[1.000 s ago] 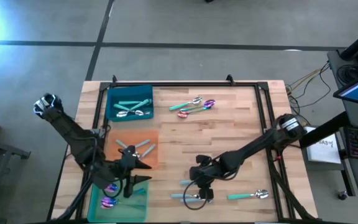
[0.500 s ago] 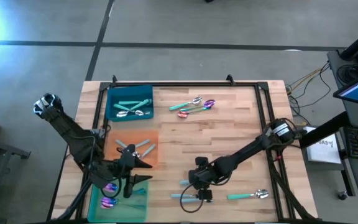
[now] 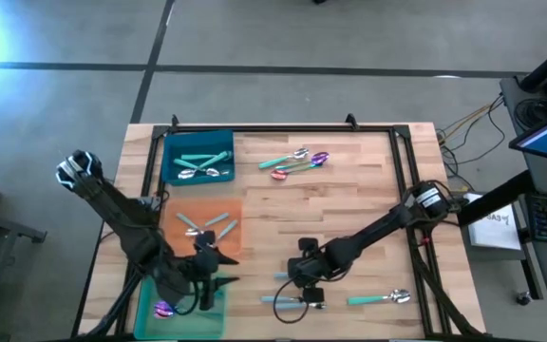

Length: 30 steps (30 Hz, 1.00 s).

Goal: Sort silverware by color (type)
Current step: Put the blue spoon into the orange bin

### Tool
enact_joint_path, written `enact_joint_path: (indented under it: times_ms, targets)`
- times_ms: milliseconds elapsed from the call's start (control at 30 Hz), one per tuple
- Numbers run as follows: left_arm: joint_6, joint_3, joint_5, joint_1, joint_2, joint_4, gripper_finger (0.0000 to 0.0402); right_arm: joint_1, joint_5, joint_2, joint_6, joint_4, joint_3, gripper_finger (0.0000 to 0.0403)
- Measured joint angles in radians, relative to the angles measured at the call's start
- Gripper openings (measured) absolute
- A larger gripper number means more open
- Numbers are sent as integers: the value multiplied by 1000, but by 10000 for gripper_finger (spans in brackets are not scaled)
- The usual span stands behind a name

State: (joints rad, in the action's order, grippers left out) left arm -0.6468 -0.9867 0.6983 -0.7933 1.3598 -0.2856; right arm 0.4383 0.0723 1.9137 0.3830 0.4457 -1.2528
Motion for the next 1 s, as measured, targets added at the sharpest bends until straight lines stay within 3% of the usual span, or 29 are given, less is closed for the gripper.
enact_joint_path:
  times_ms: [200, 433, 600, 733, 867, 1000]
  targets:
    - [-23, 0, 54, 0, 61, 3, 166, -47, 50, -61, -14, 83, -55, 15]
    - [-25, 0, 270, 0, 84, -10, 166, -95, 319, -118, -58, 112, -98, 14]
    - [-55, 2, 494, 1, 90, -33, 166, -136, 564, -139, -123, 84, -147, 14]
    - [-28, 2, 502, 20, 89, -100, 166, -176, 496, -135, -229, 69, -188, 13]
    - [-52, 2, 524, 54, 91, -110, 166, -196, 515, -136, -306, -22, -221, 13]
    - [-93, 3, 764, 62, 109, -110, 166, -194, 572, -136, -454, -218, -226, 13]
